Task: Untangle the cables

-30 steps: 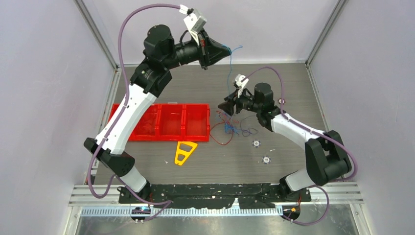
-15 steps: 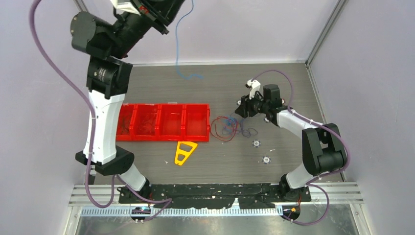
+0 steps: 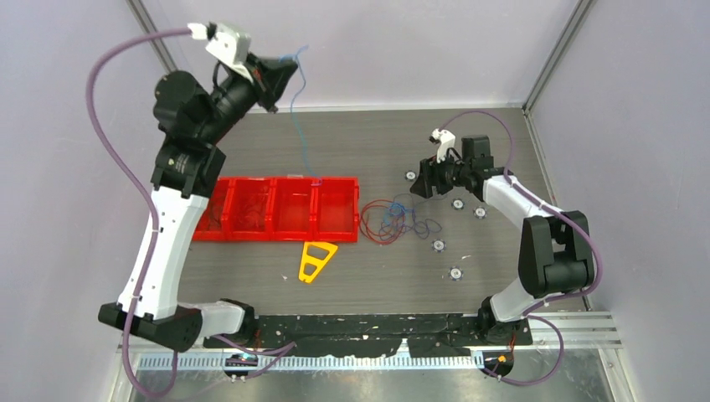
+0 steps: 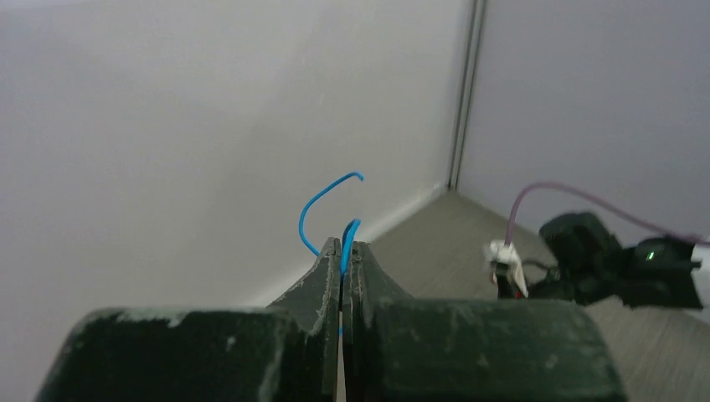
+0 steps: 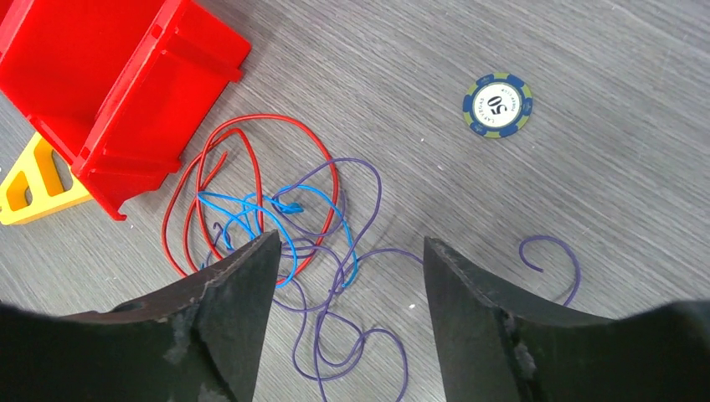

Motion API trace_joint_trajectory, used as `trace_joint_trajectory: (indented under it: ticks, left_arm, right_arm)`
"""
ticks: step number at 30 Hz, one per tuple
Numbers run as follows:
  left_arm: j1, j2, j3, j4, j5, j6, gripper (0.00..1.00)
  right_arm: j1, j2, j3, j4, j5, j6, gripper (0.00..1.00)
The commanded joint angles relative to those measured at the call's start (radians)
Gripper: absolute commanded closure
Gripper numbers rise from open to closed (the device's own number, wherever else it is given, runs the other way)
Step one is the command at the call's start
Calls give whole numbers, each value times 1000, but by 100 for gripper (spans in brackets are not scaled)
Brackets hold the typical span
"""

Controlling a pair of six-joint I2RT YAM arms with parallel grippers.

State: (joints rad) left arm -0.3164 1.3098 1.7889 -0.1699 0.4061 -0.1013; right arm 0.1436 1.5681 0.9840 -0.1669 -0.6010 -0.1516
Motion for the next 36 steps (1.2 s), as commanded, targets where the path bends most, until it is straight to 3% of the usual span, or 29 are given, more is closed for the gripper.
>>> trace_joint_trajectory:
  ticks: [1, 9, 27, 36]
  left_arm:
    - [41, -113, -222, 12, 5, 65, 100]
    - [55, -158, -436, 36, -1, 66, 100]
    - [137, -229, -418, -72, 10, 97, 100]
    - [137, -203, -667, -4, -6, 222, 100]
  right_arm:
    - [-5, -58, 52, -62, -46, -54, 29]
    - [-15, -71, 50, -100, -49, -90, 23]
    - [-24, -82, 35, -120, -55, -101, 20]
    - [-25, -69, 50, -142, -56, -101, 19]
